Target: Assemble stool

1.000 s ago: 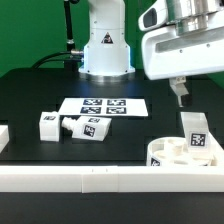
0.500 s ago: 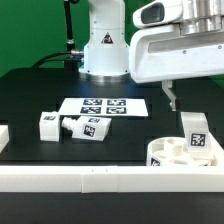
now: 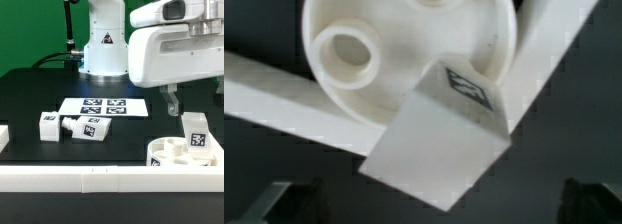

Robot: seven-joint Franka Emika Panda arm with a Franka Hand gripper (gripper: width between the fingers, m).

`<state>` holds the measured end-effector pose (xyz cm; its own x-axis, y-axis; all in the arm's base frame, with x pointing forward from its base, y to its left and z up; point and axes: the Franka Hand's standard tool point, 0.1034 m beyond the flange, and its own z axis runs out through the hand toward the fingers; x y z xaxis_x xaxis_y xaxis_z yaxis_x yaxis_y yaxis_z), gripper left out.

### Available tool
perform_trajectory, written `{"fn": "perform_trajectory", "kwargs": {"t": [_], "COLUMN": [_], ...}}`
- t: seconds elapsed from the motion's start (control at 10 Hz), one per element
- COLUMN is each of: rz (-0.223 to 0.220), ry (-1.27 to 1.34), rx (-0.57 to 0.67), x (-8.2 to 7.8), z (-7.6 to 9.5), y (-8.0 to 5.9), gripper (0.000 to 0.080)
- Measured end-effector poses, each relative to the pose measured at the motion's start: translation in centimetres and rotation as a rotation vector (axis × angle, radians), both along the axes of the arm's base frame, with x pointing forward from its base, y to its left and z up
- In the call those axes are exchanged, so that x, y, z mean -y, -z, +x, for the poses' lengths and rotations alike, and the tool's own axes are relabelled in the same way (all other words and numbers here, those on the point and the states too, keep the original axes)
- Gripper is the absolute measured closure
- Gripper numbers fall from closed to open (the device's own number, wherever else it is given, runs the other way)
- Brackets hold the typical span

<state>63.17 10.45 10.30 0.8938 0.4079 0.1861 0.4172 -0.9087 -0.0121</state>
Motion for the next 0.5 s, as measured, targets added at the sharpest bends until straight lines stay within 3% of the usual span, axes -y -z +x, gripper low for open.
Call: {"fn": "perform_trajectory", "kwargs": {"t": [0.5], "rz": [-0.131], "ry": [-0.615], "rx": [-0.007], "x": [0.6], "z": [1.5], "y": [1.2], "gripper": [0.0151]}}
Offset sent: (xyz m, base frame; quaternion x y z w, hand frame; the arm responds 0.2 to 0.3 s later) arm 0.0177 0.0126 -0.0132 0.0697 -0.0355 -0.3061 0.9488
